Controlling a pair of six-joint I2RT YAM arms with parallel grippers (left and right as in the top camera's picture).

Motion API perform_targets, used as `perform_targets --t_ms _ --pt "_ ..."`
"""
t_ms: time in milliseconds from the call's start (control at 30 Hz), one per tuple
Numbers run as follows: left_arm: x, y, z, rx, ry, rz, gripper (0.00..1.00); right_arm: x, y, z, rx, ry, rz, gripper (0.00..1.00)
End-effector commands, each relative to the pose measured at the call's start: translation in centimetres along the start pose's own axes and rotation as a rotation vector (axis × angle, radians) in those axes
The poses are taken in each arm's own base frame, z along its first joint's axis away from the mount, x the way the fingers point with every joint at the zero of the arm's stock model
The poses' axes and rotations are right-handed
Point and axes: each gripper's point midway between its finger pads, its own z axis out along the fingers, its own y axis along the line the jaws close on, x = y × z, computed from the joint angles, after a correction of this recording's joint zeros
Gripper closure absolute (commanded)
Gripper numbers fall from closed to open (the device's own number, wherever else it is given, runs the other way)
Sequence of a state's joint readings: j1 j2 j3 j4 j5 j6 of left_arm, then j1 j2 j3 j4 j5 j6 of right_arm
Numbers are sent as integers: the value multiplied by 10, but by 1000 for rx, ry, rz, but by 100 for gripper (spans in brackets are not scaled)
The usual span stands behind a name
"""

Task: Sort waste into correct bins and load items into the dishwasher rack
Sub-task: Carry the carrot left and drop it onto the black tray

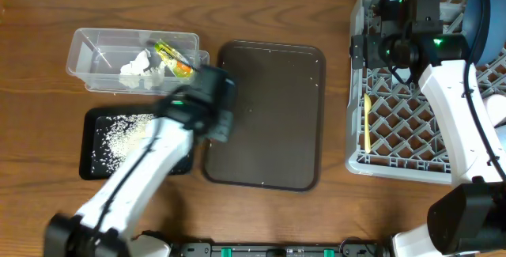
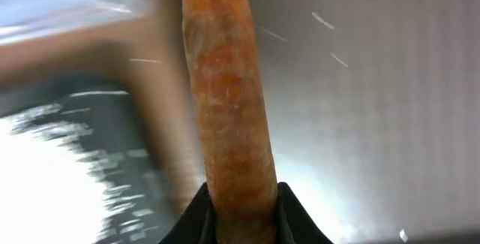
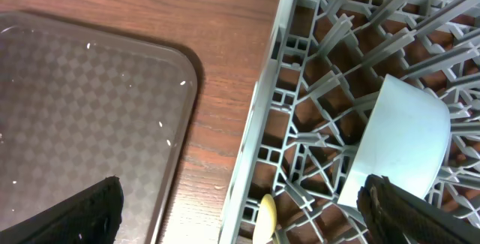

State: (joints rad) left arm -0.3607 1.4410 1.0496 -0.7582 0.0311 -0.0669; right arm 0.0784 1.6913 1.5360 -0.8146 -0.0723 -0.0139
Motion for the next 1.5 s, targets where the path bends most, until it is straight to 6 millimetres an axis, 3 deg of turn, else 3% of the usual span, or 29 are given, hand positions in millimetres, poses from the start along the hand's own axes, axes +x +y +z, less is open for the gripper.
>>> perform_targets --t_ms 0,100,233,400,600,833,1100,1233,1367,1467 --pt "-8 59 -21 -94 -66 -274 86 0 -3 0 -1 2 15 1" --pt "4 106 -27 -147 -62 -531 88 0 -3 0 -1 2 15 1" --pt "28 152 -26 -205 -51 -835 90 0 -3 0 -1 2 14 1" --pt "55 185 -21 -253 -26 -1079 90 0 -3 0 -1 2 15 1" --pt "77 201 -1 -282 41 -1178 89 1 -3 0 -1 3 15 1" --pt "89 216 33 -297 109 -1221 84 2 -3 0 -1 11 15 1" --pt "100 217 62 -301 188 -1225 83 4 -3 0 -2 16 16 1" --pt "102 216 65 -302 203 -1225 76 4 -3 0 -2 17 16 1" --pt "98 218 63 -290 199 -1154 60 4 -3 0 -2 16 16 1" --pt "89 219 51 -277 186 -1098 53 3 -3 0 -2 13 15 1"
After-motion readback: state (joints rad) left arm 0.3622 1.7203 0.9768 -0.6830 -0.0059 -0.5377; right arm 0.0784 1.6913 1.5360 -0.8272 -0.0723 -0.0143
